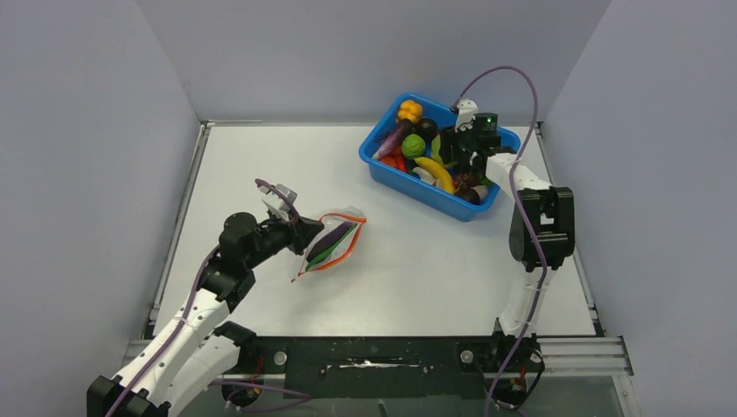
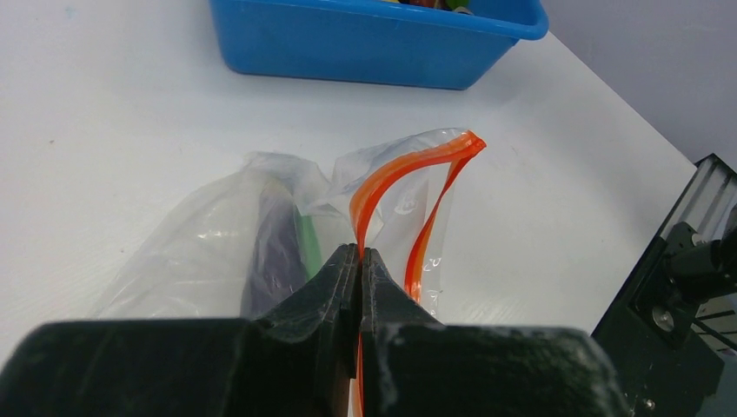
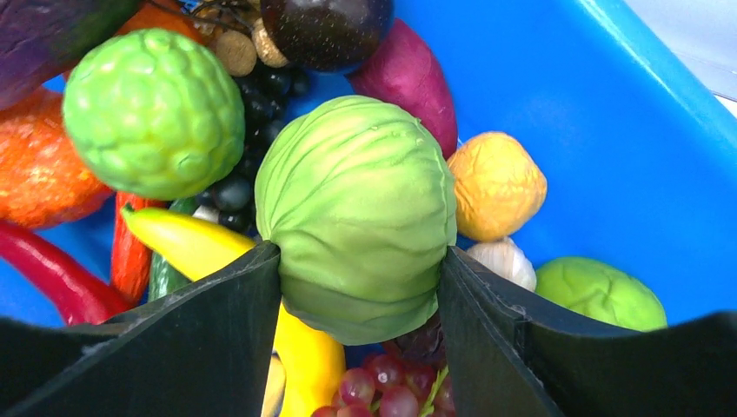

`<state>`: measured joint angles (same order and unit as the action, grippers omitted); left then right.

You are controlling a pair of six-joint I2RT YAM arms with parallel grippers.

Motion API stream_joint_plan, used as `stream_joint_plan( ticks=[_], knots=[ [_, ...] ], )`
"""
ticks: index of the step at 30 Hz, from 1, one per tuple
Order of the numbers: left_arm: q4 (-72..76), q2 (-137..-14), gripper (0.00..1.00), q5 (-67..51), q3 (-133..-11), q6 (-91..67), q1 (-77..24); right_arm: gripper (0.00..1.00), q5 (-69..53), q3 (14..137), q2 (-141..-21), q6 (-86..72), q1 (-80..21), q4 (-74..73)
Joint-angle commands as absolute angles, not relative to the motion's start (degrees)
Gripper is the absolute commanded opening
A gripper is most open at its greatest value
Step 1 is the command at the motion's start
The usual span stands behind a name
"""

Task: Place the food in the zip-top bag and seal the zipper
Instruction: Pick up the fake vegetable from the bin, then place the fake vegetable in the zipper food storage bag.

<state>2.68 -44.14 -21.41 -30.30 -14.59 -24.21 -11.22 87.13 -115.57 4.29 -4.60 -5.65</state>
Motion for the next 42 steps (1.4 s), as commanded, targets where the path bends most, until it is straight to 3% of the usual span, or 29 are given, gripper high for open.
stream_joint_plan(
  ticks=[1, 15, 27, 36, 42],
  knots=[
    [3.8, -44.8, 0.00, -18.3, -33.6, -17.2, -23.9, 0.46, -7.5, 82.7, -107.1, 5.1, -5.3, -3.3],
    [5.4, -48.1, 0.00, -18.3, -38.6, -24.1, -24.0, 0.45, -4.3, 71.1, -86.6, 0.9, -7.4, -2.2],
    [4.3, -49.2, 0.00, -16.9, -40.4, -26.5, -24.1, 0.45, 0.5, 67.4, -70.9, 3.8, -23.1, -9.3],
    [5.0, -51.2, 0.00, -20.3, -42.0, -29.1, -24.3, 0.46, -11.5, 62.1, -61.7, 0.1, -30.2, -7.0],
    [6.2, -52.0, 0.00, -20.0, -42.1, -30.1, -24.3, 0.47, -23.5, 57.3, -57.9, -8.3, -30.9, 3.5]
  ],
)
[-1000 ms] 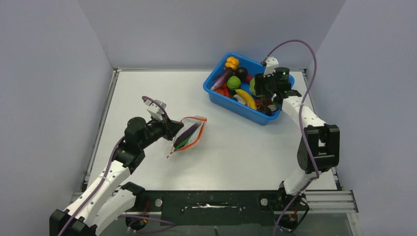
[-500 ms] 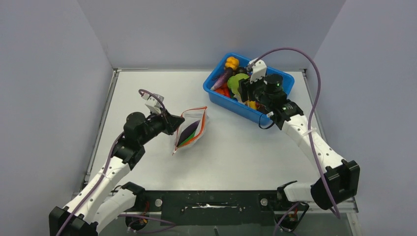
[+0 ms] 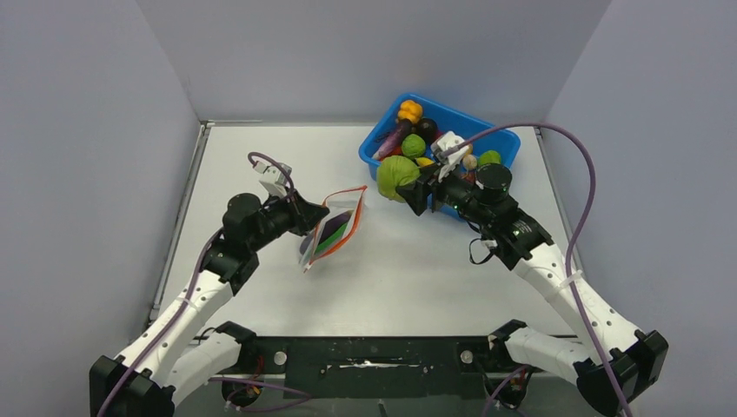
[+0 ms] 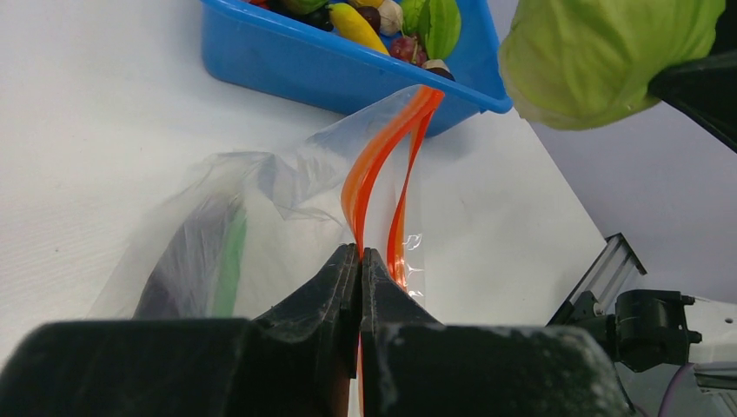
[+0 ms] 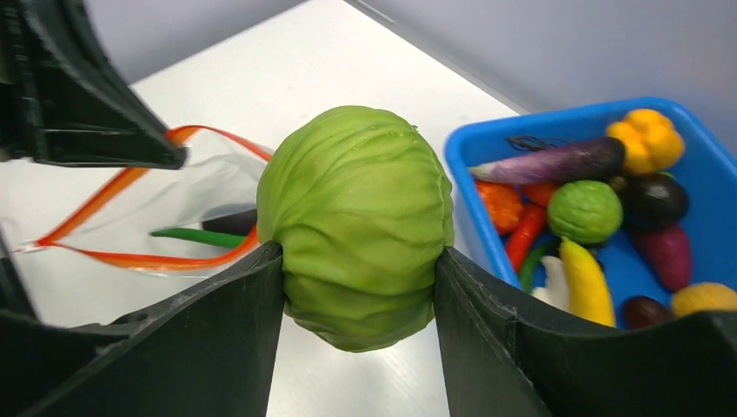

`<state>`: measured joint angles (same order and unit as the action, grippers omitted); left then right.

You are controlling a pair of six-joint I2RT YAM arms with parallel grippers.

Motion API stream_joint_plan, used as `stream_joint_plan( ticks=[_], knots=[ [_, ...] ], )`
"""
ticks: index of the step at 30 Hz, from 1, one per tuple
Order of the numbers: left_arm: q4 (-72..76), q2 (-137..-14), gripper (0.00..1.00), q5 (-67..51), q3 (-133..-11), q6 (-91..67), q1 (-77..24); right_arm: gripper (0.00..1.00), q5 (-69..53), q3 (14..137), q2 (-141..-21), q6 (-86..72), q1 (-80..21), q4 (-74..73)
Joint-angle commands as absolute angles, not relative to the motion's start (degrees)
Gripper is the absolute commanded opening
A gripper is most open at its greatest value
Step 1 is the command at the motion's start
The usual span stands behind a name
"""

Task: Place the food in the zip-top bag and seal the zipper
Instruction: Place the fake vegetable in the zipper food storage bag.

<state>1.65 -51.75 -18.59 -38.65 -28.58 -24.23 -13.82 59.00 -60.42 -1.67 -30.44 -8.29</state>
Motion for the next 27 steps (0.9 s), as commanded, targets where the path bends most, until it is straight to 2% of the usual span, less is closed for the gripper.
stream_joint_plan(
  ticks=[1, 5, 11, 27],
  knots=[
    [6.5, -52.2, 0.00, -20.4, -42.1, -30.3, -24.3, 0.47, -25.6, 56.4, -57.8, -9.4, -31.0, 5.7],
    [8.0, -52.8, 0.00, -21.5, -41.8, -31.9, -24.3, 0.47, -31.8, 53.5, -58.7, -13.1, -31.6, 12.8],
    [8.9, -52.9, 0.00, -22.7, -41.7, -33.4, -24.3, 0.48, -34.0, 50.6, -61.0, -18.0, -33.7, 20.8],
    [14.5, -52.5, 0.00, -25.5, -38.7, -38.7, -24.3, 0.48, -26.6, 43.9, -68.0, -14.7, -37.5, 23.4]
  ],
)
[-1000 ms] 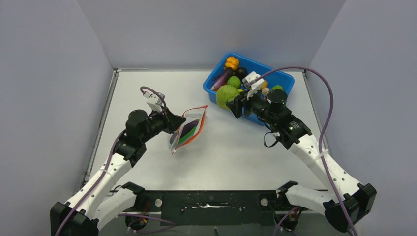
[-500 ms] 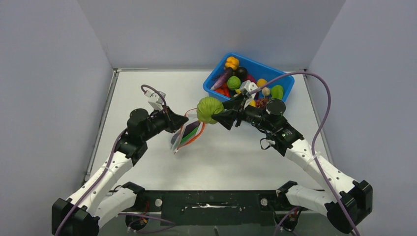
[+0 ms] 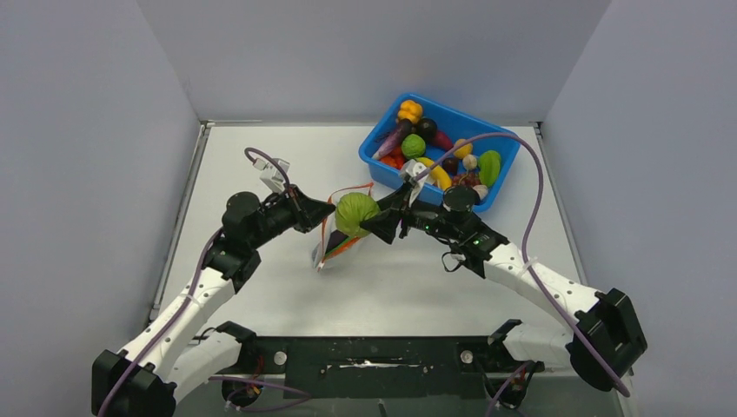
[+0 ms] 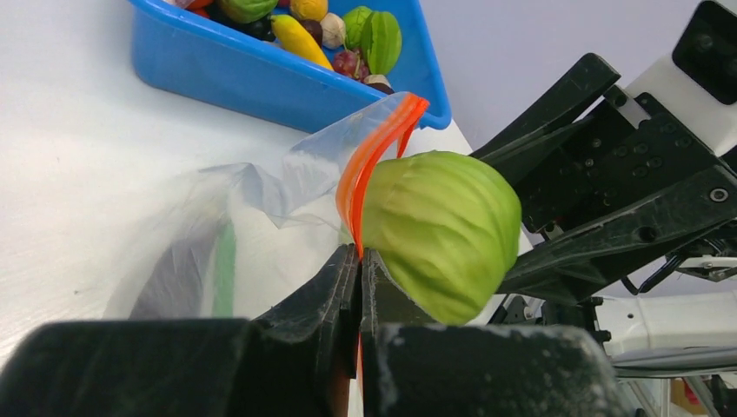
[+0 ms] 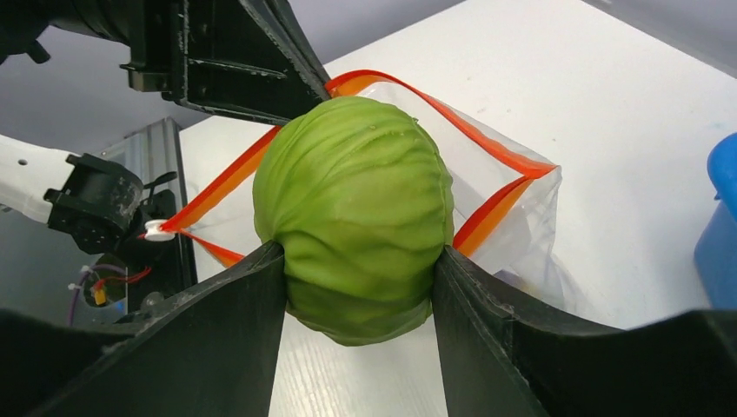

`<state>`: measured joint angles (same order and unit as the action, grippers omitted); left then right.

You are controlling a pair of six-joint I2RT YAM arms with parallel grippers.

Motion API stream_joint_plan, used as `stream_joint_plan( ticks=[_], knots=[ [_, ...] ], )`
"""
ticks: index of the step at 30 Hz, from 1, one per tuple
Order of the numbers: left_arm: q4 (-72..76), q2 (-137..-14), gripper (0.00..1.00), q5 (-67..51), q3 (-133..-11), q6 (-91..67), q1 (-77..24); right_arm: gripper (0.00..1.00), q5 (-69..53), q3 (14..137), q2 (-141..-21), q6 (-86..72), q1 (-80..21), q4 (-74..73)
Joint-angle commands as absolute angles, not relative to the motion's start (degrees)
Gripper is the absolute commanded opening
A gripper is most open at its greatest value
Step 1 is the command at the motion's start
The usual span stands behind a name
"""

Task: Place the food in the zip-top bag and seal the zipper
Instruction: Place the fake vegetable in the zipper food storage bag.

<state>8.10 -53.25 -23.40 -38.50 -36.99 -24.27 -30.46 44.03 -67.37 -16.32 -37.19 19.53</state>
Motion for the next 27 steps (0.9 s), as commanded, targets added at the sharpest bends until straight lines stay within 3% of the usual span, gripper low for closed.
stream_joint_plan(
  ticks=[1, 6, 21, 27],
  knots=[
    [14.7, -52.7, 0.00, -25.8, -38.7, -38.8, -24.3, 0.48, -25.6, 44.0, -68.4, -15.1, -37.6, 22.5],
    [17.2, -52.8, 0.00, -26.4, -37.9, -38.2, -24.3, 0.49, -16.5, 46.4, -72.2, -19.8, -37.7, 15.7],
    [23.4, -53.9, 0.00, -25.6, -32.3, -38.3, -24.4, 0.52, -11.9, 56.5, -82.5, -38.1, -40.8, 12.9],
    [23.0, -53.7, 0.00, -25.5, -32.6, -37.5, -24.3, 0.65, -11.0, 61.0, -86.2, -36.5, -42.2, 5.1]
  ],
)
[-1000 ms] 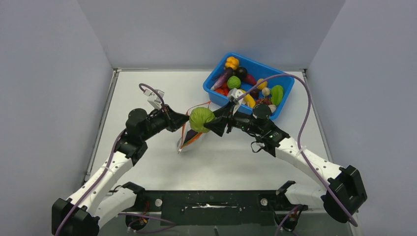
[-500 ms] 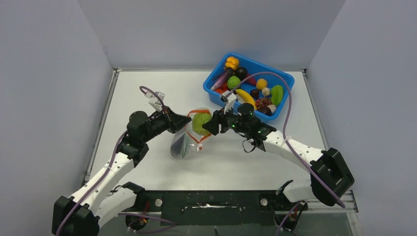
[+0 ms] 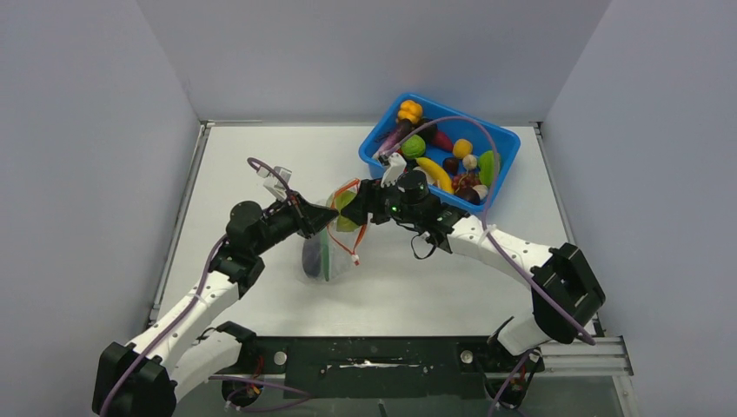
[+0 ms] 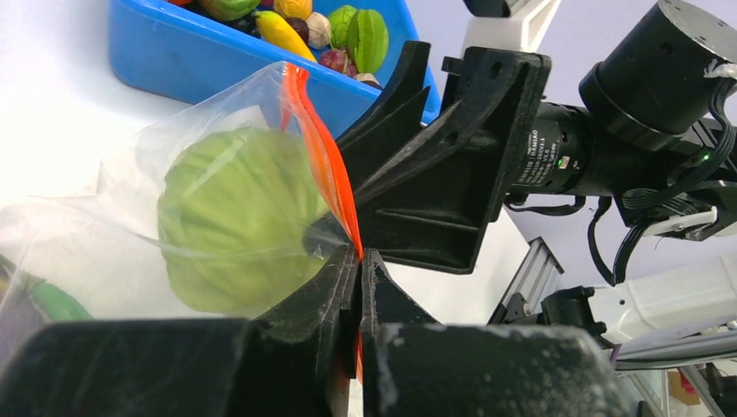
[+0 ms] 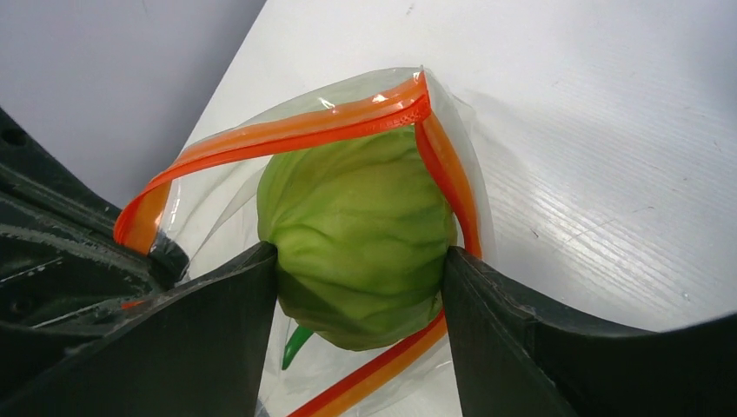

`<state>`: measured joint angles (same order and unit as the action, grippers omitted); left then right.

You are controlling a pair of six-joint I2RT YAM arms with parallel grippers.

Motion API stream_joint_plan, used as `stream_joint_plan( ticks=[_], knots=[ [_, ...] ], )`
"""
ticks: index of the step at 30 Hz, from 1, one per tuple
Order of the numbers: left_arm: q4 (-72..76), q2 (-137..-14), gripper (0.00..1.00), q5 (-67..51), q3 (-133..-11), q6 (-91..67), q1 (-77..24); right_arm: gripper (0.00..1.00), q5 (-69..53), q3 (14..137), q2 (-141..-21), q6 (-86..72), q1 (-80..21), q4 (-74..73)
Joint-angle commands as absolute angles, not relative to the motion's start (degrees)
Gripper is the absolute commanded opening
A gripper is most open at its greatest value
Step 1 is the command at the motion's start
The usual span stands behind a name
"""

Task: Place the food in the zip-top bag and seal the zipper
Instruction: Place the fake vegetable in the zipper food storage bag.

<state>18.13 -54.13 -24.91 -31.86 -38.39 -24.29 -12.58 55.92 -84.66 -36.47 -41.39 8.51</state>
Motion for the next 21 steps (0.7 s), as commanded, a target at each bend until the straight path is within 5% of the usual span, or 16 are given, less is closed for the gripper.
stream_joint_plan(
  ticks=[1, 10, 21],
  knots=[
    [22.8, -53.7, 0.00, -25.2, -32.6, -37.4, -24.3, 0.67, -10.7, 62.1, -86.8, -35.7, -42.2, 3.2],
    [18.6, -53.6, 0.00, -23.7, -33.4, -33.9, -24.5, 0.79, -9.5, 64.3, -82.7, -29.4, -41.1, -3.1],
    [18.5, -53.9, 0.00, -22.6, -33.7, -33.5, -24.4, 0.68, -7.2, 64.8, -79.8, -26.7, -40.2, -6.9]
  ],
)
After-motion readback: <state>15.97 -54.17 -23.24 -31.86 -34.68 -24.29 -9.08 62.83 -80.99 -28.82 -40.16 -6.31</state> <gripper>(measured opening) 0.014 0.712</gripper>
